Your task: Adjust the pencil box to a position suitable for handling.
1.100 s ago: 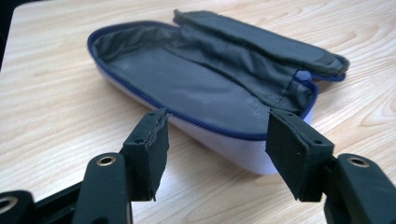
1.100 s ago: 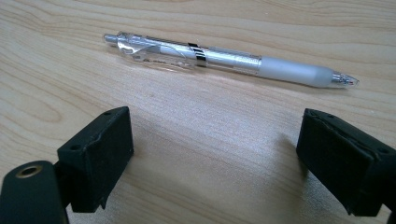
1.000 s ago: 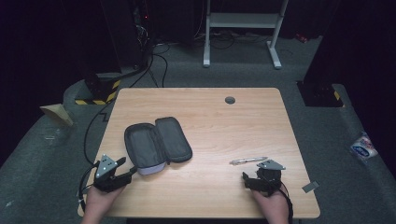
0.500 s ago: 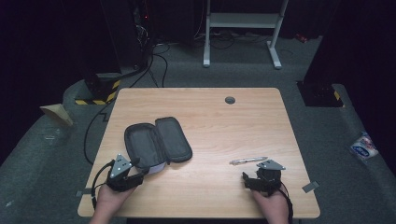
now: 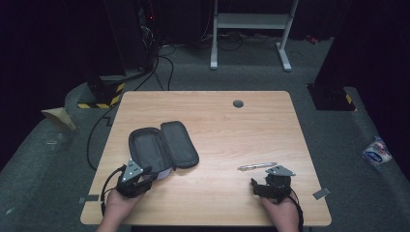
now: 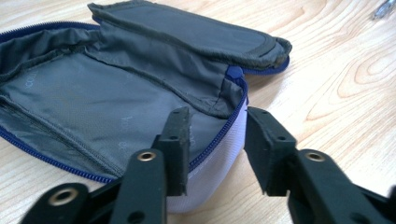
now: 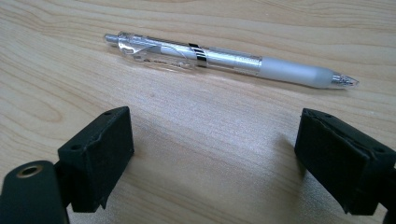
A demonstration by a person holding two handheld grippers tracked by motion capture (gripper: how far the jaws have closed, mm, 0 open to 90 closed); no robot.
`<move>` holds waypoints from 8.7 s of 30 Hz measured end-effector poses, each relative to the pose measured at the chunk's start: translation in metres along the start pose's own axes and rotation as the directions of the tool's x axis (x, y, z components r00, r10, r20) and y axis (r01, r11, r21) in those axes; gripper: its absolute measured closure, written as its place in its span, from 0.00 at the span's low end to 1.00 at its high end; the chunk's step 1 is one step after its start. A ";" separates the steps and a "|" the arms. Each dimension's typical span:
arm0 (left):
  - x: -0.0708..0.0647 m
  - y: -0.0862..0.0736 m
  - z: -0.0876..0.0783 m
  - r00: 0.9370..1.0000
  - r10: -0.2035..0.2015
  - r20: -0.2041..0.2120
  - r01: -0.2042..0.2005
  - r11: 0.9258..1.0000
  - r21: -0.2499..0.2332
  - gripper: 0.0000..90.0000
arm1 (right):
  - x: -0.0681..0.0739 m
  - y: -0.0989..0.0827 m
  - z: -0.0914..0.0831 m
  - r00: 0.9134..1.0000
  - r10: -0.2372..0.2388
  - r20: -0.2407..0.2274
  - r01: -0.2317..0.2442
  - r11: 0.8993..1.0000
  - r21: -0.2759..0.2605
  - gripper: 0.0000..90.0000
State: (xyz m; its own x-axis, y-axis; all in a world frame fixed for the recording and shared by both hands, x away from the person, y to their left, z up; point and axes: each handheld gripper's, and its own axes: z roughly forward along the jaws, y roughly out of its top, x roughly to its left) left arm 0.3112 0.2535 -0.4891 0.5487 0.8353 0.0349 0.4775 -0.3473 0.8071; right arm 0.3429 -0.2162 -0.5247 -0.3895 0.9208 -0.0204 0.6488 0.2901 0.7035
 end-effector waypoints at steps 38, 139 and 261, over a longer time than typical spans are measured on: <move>-0.090 0.031 0.053 0.994 0.099 0.055 -0.096 0.994 -0.054 0.97 | 0.000 0.000 0.000 1.000 0.000 -0.002 0.000 1.000 0.000 0.13; -0.027 0.007 0.036 0.996 0.008 0.086 -0.007 1.000 -0.009 0.83 | 0.092 0.019 -0.003 0.963 -0.201 -0.177 0.175 0.973 -0.151 0.55; 0.027 -0.018 0.042 0.988 -0.113 -0.108 0.120 0.991 0.063 0.65 | -0.026 0.015 0.006 0.999 -0.045 -0.014 0.044 0.999 -0.016 0.88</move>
State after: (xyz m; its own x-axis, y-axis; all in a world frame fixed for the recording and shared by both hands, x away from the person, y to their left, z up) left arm 0.3459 0.2642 -0.5275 0.4138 0.9103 0.0069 0.5819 -0.2704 0.7670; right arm 0.3669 -0.2344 -0.5177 -0.4269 0.9033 -0.0420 0.6202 0.3263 0.7133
